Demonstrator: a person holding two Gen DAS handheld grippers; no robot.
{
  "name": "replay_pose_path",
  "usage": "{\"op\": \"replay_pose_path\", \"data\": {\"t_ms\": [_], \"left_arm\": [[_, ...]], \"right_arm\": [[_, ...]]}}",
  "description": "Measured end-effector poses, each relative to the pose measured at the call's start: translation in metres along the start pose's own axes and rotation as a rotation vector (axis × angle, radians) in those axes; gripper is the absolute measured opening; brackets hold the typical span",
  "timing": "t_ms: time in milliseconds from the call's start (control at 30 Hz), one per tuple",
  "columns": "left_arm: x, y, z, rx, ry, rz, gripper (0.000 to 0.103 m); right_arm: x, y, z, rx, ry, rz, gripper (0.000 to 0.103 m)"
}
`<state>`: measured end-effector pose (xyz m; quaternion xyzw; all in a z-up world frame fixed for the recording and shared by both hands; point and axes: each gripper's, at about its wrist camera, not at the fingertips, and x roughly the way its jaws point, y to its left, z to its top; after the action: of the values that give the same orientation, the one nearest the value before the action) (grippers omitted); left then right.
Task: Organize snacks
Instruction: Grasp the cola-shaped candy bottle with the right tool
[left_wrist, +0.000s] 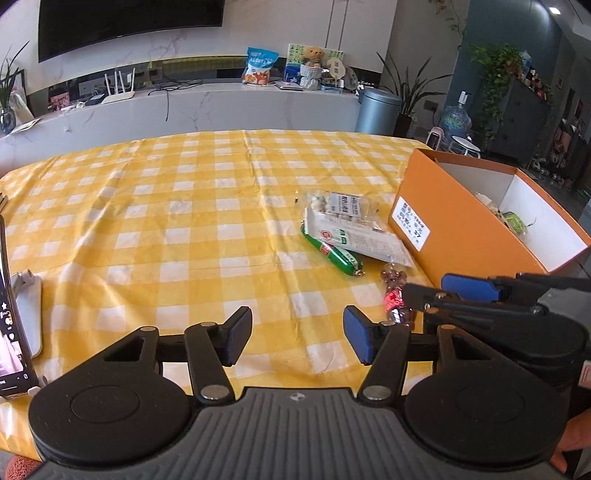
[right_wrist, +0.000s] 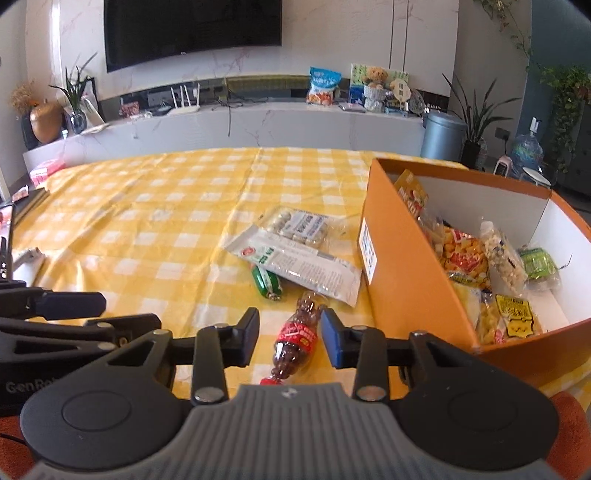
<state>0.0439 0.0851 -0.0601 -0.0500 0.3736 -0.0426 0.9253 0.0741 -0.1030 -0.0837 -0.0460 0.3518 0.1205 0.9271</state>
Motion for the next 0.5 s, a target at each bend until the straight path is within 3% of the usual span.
{"op": "replay_pose_path", "data": {"t_ms": [333,500], "left_arm": [[0.016,0.010,0.004,-0.032,0.043,-0.005,0.067],[0.023,0.015,0.006,-0.039,0.063,-0.003,0.067]], "right_arm": [[0.035,0.009,0.001,0.090,0.106,-0.089,0.036],[0.049,0.008,-0.004,0.104,0.146,-0.089,0.035]]}}
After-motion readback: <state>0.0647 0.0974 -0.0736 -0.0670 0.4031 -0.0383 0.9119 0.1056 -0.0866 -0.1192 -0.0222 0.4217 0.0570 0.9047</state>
